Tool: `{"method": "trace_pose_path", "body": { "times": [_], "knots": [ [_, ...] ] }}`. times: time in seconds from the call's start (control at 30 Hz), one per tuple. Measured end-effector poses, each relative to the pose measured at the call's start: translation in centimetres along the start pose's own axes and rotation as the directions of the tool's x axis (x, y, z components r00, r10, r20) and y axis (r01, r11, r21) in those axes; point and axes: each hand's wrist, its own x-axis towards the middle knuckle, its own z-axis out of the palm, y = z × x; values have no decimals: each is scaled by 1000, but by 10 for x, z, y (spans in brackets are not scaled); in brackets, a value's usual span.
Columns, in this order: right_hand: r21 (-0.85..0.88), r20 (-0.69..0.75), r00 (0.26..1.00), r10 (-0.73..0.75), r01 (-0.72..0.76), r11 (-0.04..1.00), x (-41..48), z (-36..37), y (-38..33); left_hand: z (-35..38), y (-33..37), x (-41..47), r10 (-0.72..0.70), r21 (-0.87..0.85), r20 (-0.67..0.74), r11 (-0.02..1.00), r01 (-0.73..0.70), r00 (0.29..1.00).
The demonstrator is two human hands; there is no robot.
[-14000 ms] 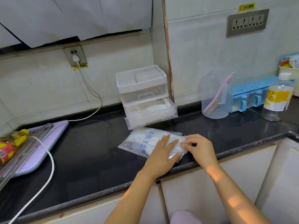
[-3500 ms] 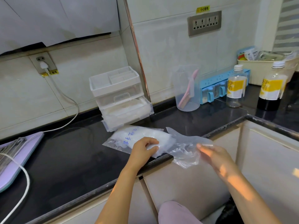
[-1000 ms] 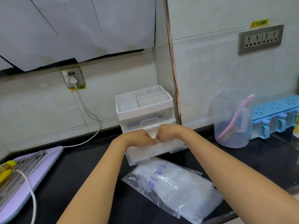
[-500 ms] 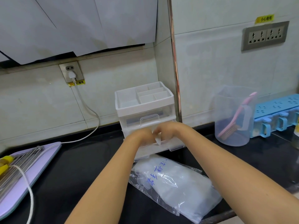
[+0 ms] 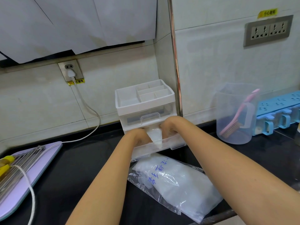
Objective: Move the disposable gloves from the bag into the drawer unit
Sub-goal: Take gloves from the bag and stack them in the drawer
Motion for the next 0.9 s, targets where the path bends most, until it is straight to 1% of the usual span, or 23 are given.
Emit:
{"method": "trace_pose_path", "body": {
  "times": [0.1,0.17,0.27,0.33,0.4,0.43,0.5,0.57,0.6,0.63,0.67,0.77,0.83,0.9],
  "knots": [
    [67,-22,1000,-8,9,998,-5,3,2,-1,-1,-3,25,54,-25,998,-24,999],
    [141,-100,994,-33,47,989,-14,4,8,-1,-3,-2,23,60,-48,998,-20,999],
    [359,-229,970,-84,164,919,-42,2,21,-2,-2,-8,15,19,-62,1000,-14,998],
    [431,-319,941,-112,250,867,-63,3,28,-6,0,-18,36,-83,-106,996,-45,994],
    [477,-397,911,-109,306,824,-81,8,33,-8,4,-36,52,-248,-167,964,-93,985],
    [499,-427,898,-103,329,801,-87,11,35,-9,5,-44,61,-314,-222,941,-130,973],
    [524,-463,882,-89,353,775,-101,20,40,-2,8,-67,80,-405,-388,880,-248,918],
    [527,-484,872,-72,356,771,-114,32,44,10,10,-91,98,-416,-559,826,-380,823],
    [520,-492,868,-66,354,777,-120,41,45,17,12,-102,103,-413,-616,802,-432,781],
    [513,-500,863,-65,356,781,-125,50,45,24,14,-111,114,-410,-649,781,-471,753],
    [514,-507,859,-68,365,776,-130,62,44,33,16,-120,129,-411,-653,767,-492,746],
    [517,-509,855,-97,394,760,-141,101,40,69,20,-137,181,-424,-594,757,-497,783],
    [512,-479,870,-120,387,767,-144,126,39,95,20,-142,239,-424,-540,751,-506,807],
    [513,-424,900,-105,334,791,-144,153,40,121,18,-145,284,-430,-468,754,-496,837]
  ]
}}
